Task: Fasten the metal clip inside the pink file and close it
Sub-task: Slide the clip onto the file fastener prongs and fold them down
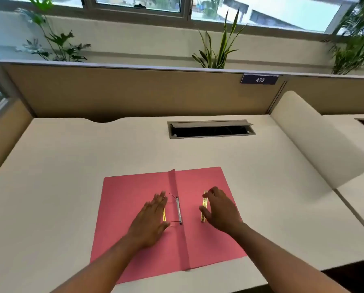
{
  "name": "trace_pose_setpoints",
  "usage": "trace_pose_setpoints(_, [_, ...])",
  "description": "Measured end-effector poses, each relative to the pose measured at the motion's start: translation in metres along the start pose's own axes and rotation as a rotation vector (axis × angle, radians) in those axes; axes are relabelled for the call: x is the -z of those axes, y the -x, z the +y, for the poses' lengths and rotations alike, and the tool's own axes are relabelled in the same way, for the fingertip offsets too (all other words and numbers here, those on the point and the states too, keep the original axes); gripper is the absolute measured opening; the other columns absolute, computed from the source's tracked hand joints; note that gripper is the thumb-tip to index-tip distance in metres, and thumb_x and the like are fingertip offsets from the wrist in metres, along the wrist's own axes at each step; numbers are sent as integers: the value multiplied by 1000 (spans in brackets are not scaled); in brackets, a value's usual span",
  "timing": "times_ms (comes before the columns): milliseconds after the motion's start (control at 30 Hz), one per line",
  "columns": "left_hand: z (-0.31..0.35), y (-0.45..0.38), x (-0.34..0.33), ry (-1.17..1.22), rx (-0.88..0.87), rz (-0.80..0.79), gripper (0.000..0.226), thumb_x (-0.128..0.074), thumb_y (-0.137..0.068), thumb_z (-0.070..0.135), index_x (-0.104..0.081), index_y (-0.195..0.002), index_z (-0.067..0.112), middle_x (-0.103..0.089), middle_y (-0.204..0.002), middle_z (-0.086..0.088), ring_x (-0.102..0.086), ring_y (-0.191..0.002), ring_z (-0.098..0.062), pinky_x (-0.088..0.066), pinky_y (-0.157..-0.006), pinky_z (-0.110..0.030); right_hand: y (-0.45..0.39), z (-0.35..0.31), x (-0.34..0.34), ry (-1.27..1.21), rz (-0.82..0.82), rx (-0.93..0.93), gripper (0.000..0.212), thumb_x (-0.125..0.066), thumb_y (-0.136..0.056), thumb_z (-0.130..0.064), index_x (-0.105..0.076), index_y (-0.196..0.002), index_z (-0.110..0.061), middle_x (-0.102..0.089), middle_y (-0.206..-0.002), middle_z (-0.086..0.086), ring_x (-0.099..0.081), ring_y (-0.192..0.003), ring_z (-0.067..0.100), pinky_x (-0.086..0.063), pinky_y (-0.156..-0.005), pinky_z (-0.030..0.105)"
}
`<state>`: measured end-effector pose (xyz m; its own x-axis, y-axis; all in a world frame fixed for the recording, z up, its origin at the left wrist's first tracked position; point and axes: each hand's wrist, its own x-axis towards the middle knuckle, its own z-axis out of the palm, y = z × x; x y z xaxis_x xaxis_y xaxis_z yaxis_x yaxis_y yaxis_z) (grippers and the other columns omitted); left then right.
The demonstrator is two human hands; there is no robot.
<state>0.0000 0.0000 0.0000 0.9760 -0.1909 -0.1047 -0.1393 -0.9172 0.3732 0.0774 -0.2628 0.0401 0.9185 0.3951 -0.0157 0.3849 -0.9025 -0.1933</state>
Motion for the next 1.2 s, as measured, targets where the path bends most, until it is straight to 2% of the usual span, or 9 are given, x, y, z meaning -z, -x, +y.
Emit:
trace_pose_setpoints(167, [17,-1,-20,16,7,-89,81,-41,-97,49,9,-155,22,25,-157,10,19,-148,-12,7,-120,-31,16,8,-28,-36,-76,-122,37,-58,-91,-51,-67,-113,-23,-65,-111,-2,-61,-91,16,-55,-72,31])
trace_pose_setpoints(267, [21,-1,-28,8,17,-130,83,-43,-97,50,10,-155,24,25,-157,10,22,-147,-12,10,-118,-32,21,12,-40,-77,-6,-185,42,-58,-87,-62,-66,-104,-24,-63,-101,-6,-60,-87,16,-44,-61,28])
trace_pose_setpoints(333, [24,0,-32,10,22,-137,84,-44,-96,49,12,-154,27,24,-159,12,22,-147,-12,7,-119,-33,23,10,-46,-79,21,-188,44,-59,-84,-65,-65,-101,-25,-62,-99,-7,-59,-87,15,-44,-60,27])
trace_pose_setpoints(500, [29,-1,-39,-27,3,-149,74,-37,-100,44,13,-153,36,19,-161,17,21,-148,-12,6,-121,-37,25,6,-55,-96,56,-190,36,-67,-84,-58,-68,-94,-24,-62,-94,-7,-56,-83,13,-42,-57,25])
trace_pose_setpoints(667, [32,-6,-39,-93,12,-138,63,-33,-101,41,-5,-156,31,12,-161,17,16,-150,-14,8,-119,-41,29,2,-59,-220,85,-177,18,-74,-84,-46,-74,-90,-28,-62,-90,-12,-59,-83,12,-42,-55,23])
trace_pose_setpoints(767, [34,-10,-36,-166,-20,-89,57,-41,-99,37,-26,-153,25,-10,-162,12,-5,-151,-17,-10,-118,-48,31,4,-59,-287,125,-164,20,-79,-81,-44,-77,-92,-28,-63,-89,-10,-61,-82,14,-46,-55,27])
trace_pose_setpoints(933, [29,-15,-39,-32,-39,-72,56,-38,-102,37,-20,-155,28,-6,-162,19,-5,-150,-3,-8,-121,-25,38,10,-61,-342,147,-111,33,-88,-74,-40,-79,-100,-21,-65,-90,-5,-62,-79,15,-49,-57,26])
trace_pose_setpoints(1067, [27,-18,-32,-11,-51,-84,57,-44,-100,39,-25,-153,30,-12,-162,21,-12,-149,-3,-26,-119,-27,39,14,-64,-397,170,-128,18,-88,-77,-25,-80,-90,-15,-65,-86,-3,-60,-76,15,-49,-58,25])
trace_pose_setpoints(1200, [32,-18,-34,67,-1,-20,52,-42,-101,39,-31,-151,31,-20,-160,22,-16,-147,0,-24,-117,-22,34,16,-63,-408,153,-124,15,-87,-78,-21,-75,-79,-12,-64,-83,-1,-58,-73,16,-48,-58,27])
